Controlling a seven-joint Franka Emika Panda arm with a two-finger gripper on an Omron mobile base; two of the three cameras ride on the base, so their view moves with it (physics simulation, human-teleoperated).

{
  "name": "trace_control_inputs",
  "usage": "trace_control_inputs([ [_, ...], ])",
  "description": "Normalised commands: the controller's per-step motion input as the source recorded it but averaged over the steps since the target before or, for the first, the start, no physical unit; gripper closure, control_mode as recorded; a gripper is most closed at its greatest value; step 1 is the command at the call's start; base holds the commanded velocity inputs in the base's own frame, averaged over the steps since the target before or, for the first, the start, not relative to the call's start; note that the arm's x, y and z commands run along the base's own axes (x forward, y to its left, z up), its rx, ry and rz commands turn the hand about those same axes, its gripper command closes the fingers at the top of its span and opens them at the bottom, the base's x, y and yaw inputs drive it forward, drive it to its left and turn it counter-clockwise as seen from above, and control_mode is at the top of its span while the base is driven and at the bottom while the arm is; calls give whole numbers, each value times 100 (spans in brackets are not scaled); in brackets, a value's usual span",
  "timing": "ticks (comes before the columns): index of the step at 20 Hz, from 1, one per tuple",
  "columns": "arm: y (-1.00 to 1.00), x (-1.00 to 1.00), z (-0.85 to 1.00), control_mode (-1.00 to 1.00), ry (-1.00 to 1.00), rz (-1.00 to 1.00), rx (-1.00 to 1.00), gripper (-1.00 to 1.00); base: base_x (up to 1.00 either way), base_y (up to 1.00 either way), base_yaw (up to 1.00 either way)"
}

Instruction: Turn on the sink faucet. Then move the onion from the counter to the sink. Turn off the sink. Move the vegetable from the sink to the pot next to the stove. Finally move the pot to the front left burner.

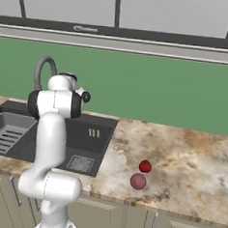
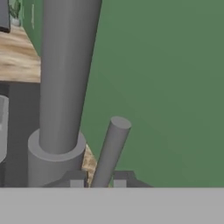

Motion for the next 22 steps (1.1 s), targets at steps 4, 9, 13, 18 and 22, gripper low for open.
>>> trace_control_inputs([
  [4, -12, 10, -10, -100, 0, -19, 1, 100, 0, 0, 0],
  [9, -23, 10, -11, -100, 0, -18, 2, 100, 0, 0, 0],
  [13, -40, 9, -18, -100, 0, -10, 2, 100, 0, 0, 0],
  [18, -46, 2, -29, -100, 0, -2, 1, 100, 0, 0, 0],
  [22, -50, 0, -35, -100, 0, 0, 1, 100, 0, 0, 0],
])
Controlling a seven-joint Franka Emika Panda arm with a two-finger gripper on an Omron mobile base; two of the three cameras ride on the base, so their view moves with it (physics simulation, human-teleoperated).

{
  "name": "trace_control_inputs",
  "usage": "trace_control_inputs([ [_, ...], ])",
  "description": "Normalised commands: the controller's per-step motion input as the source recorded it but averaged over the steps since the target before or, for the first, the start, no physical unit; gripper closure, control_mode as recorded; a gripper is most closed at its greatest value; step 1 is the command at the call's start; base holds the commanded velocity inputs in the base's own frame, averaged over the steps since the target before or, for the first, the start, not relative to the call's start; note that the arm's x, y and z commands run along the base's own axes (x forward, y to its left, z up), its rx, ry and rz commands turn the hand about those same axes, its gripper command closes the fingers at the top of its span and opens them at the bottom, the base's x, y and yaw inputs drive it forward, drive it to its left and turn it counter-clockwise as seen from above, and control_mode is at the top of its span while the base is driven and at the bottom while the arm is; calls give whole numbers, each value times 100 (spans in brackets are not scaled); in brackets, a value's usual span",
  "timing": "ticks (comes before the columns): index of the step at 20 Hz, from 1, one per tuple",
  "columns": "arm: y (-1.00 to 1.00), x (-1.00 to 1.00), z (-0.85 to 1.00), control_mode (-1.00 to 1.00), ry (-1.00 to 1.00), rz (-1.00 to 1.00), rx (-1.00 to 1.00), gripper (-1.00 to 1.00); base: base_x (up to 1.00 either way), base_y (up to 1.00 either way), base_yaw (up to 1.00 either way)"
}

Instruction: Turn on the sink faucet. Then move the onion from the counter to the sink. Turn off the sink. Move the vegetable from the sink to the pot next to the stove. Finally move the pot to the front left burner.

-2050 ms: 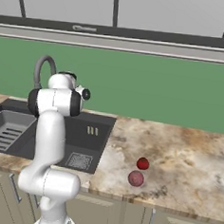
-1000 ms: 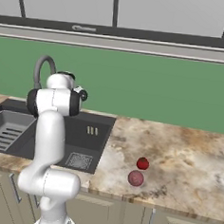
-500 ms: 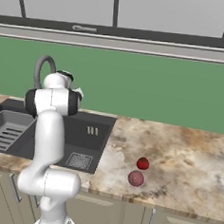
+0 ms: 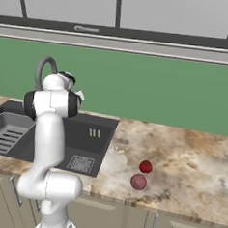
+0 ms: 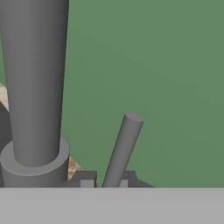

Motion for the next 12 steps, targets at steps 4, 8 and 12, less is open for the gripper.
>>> trace_control_inputs([
  [4, -53, 0, -34, -100, 0, 0, 1, 100, 0, 0, 0],
  [8, -57, 0, -33, -100, 0, 0, 2, 100, 0, 0, 0],
  [12, -58, 0, -32, -100, 0, 0, 2, 100, 0, 0, 0],
])
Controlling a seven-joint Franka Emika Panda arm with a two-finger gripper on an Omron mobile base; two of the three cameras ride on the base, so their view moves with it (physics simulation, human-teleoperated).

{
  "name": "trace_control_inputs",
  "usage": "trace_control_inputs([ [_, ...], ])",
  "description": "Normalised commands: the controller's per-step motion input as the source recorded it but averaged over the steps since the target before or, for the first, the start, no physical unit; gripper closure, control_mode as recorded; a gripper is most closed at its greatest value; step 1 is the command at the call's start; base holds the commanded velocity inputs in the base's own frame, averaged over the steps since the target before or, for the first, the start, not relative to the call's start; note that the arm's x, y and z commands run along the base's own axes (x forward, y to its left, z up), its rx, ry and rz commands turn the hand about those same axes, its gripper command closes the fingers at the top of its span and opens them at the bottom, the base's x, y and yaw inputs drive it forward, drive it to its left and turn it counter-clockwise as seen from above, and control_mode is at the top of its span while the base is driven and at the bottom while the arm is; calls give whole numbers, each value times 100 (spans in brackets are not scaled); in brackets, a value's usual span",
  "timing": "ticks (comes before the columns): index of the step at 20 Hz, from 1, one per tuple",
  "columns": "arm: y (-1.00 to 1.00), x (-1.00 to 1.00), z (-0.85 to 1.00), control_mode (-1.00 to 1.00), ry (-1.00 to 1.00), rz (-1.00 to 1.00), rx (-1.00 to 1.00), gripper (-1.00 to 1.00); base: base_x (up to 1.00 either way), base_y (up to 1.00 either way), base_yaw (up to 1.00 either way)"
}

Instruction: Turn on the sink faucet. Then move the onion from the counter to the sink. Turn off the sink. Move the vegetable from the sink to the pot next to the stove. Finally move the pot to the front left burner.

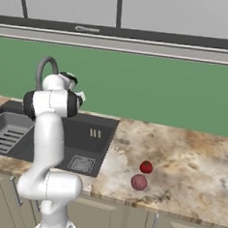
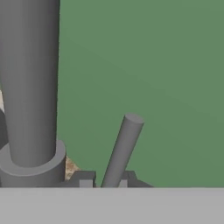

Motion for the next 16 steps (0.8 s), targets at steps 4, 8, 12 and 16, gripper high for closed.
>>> trace_control_inputs([
  [4, -60, 0, -32, -100, 0, 0, 2, 100, 0, 0, 0],
  [8, -60, 0, -36, -100, 0, 0, 3, 100, 0, 0, 0],
  [12, -58, 0, -37, -100, 0, 0, 4, 100, 0, 0, 0],
  [16, -58, 0, -39, -100, 0, 0, 4, 100, 0, 0, 0],
])
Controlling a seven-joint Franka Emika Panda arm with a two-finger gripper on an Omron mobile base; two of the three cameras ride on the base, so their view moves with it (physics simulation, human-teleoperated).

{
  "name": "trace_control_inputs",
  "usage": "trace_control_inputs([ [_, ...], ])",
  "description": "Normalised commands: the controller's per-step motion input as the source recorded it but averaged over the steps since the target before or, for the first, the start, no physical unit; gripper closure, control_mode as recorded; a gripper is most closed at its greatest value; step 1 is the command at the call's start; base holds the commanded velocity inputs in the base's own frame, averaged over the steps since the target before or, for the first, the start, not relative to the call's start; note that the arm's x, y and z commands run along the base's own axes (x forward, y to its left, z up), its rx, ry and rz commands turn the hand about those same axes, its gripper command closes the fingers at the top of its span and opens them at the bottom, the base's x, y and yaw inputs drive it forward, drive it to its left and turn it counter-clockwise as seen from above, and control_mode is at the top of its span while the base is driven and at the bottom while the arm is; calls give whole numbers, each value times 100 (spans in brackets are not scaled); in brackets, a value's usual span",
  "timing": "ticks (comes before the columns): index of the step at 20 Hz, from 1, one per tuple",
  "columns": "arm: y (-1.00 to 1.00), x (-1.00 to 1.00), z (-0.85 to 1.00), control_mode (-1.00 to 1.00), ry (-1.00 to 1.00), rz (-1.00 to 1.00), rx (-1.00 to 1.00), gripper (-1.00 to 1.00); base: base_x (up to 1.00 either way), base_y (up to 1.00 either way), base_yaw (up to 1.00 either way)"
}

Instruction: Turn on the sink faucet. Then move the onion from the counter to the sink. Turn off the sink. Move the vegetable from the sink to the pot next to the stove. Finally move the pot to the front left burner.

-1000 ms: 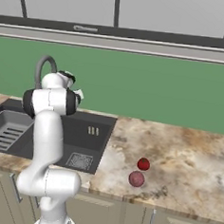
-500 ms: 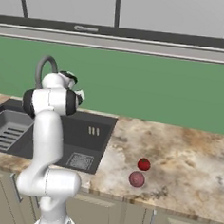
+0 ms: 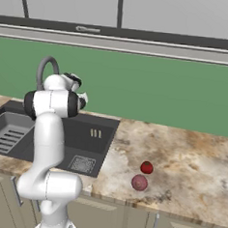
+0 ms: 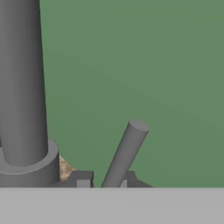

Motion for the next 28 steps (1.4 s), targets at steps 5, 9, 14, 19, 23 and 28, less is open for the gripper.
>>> trace_control_inputs([
  [5, -57, 0, -42, -100, 0, 0, 5, 100, 0, 0, 0],
  [9, -57, 0, -40, -100, 0, 0, 8, 100, 0, 0, 0],
  [14, -55, 0, -40, -100, 1, 0, 8, 100, 0, 0, 0],
  [19, -54, 0, -41, -100, 3, 0, 8, 100, 0, 0, 0],
  [23, -49, 0, -39, -100, 7, 0, 6, 100, 0, 0, 0],
  [28, -43, 0, -36, -100, 11, 0, 4, 100, 0, 0, 0],
])
